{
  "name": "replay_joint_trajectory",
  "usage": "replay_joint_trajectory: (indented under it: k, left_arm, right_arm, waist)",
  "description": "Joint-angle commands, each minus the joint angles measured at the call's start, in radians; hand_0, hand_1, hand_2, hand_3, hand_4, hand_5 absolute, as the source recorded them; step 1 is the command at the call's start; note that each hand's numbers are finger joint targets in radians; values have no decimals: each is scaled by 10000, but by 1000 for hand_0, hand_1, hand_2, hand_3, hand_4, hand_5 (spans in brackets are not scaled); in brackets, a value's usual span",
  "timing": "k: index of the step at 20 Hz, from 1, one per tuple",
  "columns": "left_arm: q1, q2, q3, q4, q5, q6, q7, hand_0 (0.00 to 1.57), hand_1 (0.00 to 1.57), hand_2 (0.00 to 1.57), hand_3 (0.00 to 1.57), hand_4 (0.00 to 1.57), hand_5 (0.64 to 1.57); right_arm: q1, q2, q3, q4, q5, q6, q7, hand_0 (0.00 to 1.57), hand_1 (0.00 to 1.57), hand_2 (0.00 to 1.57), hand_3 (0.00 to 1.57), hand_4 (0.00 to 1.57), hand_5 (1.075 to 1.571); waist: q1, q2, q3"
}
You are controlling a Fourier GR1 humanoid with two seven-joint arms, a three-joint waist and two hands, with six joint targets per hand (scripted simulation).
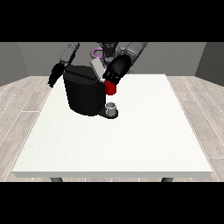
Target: Insert the coffee pod into the coffee machine and close the lid
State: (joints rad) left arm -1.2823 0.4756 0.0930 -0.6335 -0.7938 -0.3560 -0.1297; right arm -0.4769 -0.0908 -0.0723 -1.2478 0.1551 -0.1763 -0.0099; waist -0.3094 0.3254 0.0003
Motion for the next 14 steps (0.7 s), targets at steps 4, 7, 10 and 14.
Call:
replay_joint_trajectory:
  k: [4,7,10,14]
  left_arm:
    - [663,155,-453,156,-633,574,-674,1160,1160,1178,1050,0,1571]
    - [146,215,-223,247,-541,431,-440,1096,1096,1127,990,0,1571]
    - [-443,-49,-7,87,-443,661,63,1110,1110,1129,973,0,1571]
    - [401,104,79,159,-429,1388,-1125,1206,1206,1179,956,0,1571]
  right_arm:
    - [237,147,123,-364,10,-82,462,0,0,0,0,0,1571]
    - [-112,18,177,-192,279,-203,293,0,0,0,0,0,1571]
    - [-262,164,38,201,96,-212,-312,0,0,0,0,61,1571]
    - [-13,238,279,-522,218,-288,469,0,0,0,0,144,1571]
  waist:
    - [-60,-91,-4]
    - [-3,187,-2]
    - [-135,655,3]
    - [-162,269,-7]
